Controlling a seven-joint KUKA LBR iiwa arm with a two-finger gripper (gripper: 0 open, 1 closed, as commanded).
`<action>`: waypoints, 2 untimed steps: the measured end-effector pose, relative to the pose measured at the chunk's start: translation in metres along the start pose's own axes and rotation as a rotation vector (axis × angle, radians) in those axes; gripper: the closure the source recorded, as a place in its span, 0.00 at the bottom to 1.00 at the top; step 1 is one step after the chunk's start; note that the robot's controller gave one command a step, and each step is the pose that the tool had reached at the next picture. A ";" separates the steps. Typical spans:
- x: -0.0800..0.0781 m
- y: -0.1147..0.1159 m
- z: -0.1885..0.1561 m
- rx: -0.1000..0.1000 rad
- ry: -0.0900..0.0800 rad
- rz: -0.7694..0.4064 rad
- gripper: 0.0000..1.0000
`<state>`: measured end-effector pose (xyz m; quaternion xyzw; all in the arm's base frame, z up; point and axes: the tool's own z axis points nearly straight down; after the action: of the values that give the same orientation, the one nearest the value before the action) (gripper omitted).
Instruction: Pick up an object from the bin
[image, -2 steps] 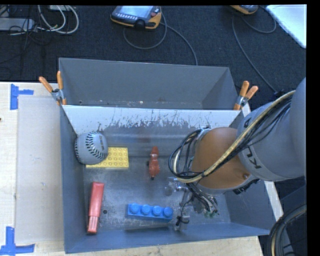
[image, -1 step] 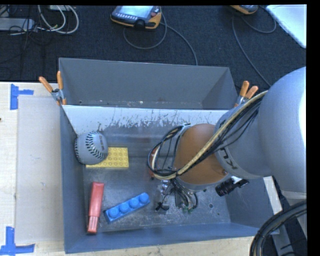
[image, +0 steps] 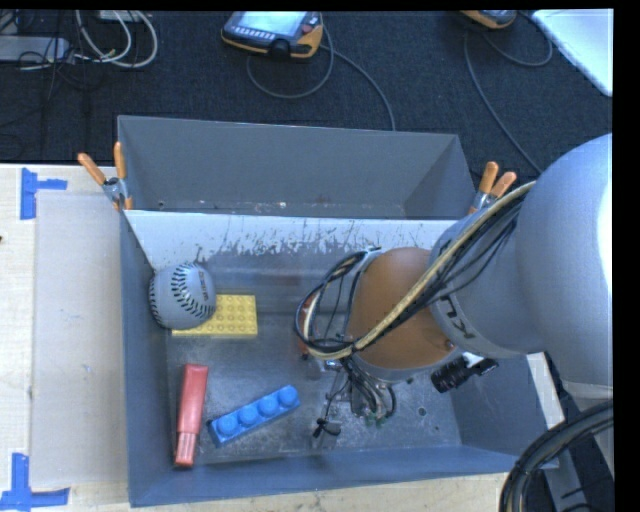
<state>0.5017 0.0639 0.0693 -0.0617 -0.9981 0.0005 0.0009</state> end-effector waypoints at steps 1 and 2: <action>0.000 0.000 0.000 0.000 0.000 0.000 0.00; 0.003 0.013 -0.001 0.002 0.000 0.062 0.00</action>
Offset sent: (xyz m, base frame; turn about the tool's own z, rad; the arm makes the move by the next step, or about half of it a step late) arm -0.0075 0.0736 0.0076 0.1983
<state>0.5003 0.0774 0.0706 -0.0924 -0.9957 0.0017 0.0009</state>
